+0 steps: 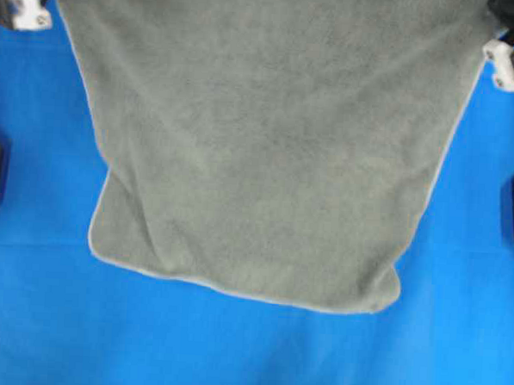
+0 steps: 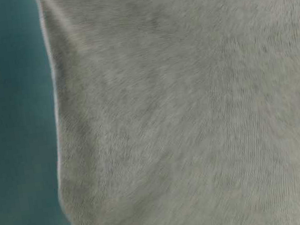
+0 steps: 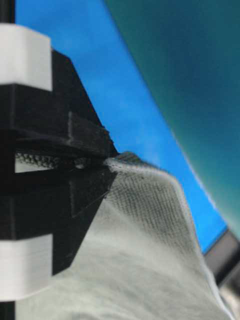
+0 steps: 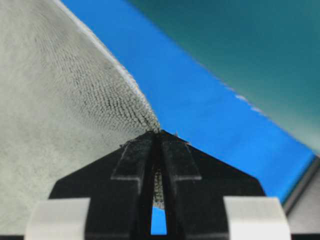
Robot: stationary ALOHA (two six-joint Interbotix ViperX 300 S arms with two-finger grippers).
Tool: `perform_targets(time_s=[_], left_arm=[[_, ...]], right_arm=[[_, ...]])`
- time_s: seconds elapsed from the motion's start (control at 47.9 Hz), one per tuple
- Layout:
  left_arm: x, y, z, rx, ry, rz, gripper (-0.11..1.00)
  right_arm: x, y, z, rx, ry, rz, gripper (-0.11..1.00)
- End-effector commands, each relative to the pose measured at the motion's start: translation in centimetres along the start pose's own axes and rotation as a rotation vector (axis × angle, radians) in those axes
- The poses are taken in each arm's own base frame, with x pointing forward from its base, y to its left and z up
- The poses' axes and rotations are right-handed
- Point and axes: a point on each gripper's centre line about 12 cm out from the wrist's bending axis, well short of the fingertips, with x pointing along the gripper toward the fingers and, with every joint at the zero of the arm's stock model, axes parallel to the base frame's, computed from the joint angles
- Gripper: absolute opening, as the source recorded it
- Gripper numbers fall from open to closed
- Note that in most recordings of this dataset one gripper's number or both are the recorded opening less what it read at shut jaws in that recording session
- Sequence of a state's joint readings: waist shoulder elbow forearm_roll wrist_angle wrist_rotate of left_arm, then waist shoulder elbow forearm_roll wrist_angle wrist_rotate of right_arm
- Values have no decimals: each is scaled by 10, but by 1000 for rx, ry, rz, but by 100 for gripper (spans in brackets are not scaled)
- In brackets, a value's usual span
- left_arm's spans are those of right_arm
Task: Fold a large towel.
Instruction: 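Lay the towel down, folding the held edge over toward the near side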
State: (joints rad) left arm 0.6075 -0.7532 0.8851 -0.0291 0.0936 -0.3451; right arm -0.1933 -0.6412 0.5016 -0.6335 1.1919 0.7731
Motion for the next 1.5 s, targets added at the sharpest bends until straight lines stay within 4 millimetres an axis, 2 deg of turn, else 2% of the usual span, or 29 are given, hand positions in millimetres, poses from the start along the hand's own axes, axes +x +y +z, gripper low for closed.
perform_targets(time_s=[0.0,0.104,0.25,0.313,0.438,0.584,0.814,0.981,1.106,1.211,1.336,1.482], left_arm=[[10,2,11,39,-51,6,2],[20,2,12,90,-55,8,2],[25,2,3,111,0,11,2],[23,-2,-4,123,30,-3,2],[16,-19,-27,149,109,-72,2],[9,-38,-71,185,240,-166,2],[-1,-46,-145,258,414,-261,2],[-11,-56,-192,319,457,-374,2],[-18,-56,-220,353,496,-425,2],[-20,-57,-235,377,539,-437,2],[-20,-60,-246,391,581,-446,2],[-26,-63,-248,398,588,-468,2]], right_arm=[[11,-17,7,33,-20,-77,3],[19,-30,12,52,-49,-120,3],[23,-22,10,45,-58,-70,3],[25,-15,2,40,-31,-40,3],[29,13,-26,3,60,70,3],[32,50,-68,-38,164,207,3],[47,93,-138,-54,266,338,3],[61,118,-179,-26,318,422,3],[67,133,-199,-15,358,453,3],[68,143,-207,-35,374,463,3],[68,151,-212,-57,384,470,3],[61,160,-217,-84,382,511,3]])
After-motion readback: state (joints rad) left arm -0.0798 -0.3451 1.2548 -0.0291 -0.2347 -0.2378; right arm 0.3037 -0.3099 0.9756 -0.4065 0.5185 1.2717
